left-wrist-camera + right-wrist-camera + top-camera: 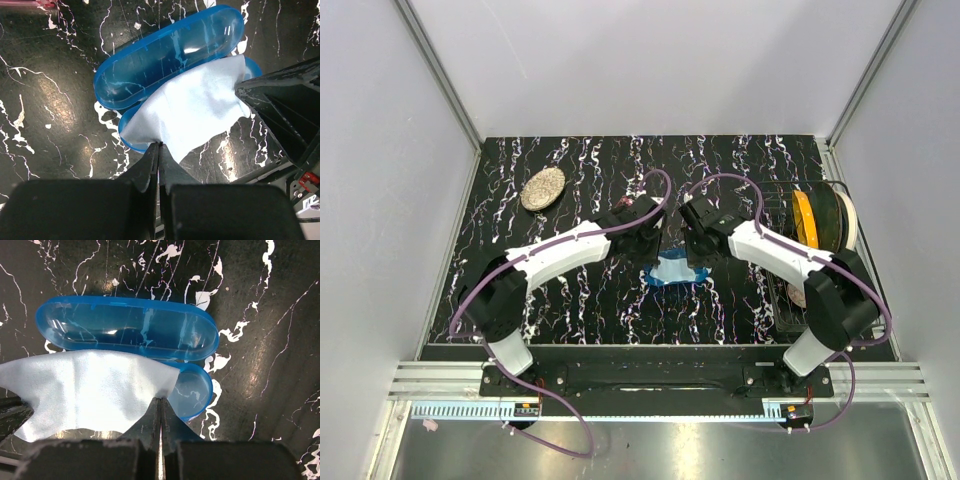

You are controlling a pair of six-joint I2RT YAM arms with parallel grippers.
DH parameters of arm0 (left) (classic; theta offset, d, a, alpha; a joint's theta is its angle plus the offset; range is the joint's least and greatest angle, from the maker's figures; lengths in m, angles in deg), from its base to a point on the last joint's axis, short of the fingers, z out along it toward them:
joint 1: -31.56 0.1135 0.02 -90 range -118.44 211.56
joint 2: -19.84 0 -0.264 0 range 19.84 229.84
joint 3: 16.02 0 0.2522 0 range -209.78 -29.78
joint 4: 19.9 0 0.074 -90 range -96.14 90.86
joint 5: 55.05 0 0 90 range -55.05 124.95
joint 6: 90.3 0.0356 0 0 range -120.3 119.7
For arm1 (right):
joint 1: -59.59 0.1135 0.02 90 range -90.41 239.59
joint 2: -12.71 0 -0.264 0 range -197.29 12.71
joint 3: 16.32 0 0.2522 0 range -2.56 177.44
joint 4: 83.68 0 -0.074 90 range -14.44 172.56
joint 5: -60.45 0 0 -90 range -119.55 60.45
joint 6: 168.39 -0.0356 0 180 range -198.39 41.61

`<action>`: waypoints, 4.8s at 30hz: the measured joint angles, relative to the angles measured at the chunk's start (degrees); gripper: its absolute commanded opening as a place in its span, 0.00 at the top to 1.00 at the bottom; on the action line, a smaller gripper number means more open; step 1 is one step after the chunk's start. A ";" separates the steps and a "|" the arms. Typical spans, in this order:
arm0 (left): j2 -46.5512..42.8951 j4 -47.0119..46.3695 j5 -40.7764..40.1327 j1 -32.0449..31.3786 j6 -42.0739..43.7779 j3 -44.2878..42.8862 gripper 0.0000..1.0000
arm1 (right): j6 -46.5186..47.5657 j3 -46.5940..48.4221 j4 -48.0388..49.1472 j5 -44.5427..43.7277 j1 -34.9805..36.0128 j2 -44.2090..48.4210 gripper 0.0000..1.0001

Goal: Organize the sunglasses
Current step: Place the glasses cleaning cloth in the sunglasses case.

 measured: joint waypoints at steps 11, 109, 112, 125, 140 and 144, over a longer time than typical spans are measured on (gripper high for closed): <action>2.14 -1.11 0.68 0.00 -0.04 1.62 1.00 | 0.42 0.02 0.04 -0.02 0.00 -1.62 1.00; 7.39 -9.11 -14.43 -9.55 -6.12 8.20 0.95 | -4.81 -21.57 19.34 -5.84 0.00 11.52 0.82; 7.58 -9.11 -14.84 -9.86 -6.16 8.20 0.96 | -4.39 -21.57 20.13 -4.46 0.00 13.16 0.91; 7.76 -9.03 -15.91 -10.40 -6.34 8.15 0.95 | -3.56 -23.26 24.26 1.14 0.00 13.29 0.93; 8.33 -6.49 -16.11 -10.93 -6.73 6.82 0.95 | -4.96 -24.13 23.41 -4.26 0.00 19.10 0.89; 8.39 -6.27 -16.13 -10.99 -6.71 6.64 0.95 | -4.26 -24.65 25.88 2.23 -0.02 18.69 0.89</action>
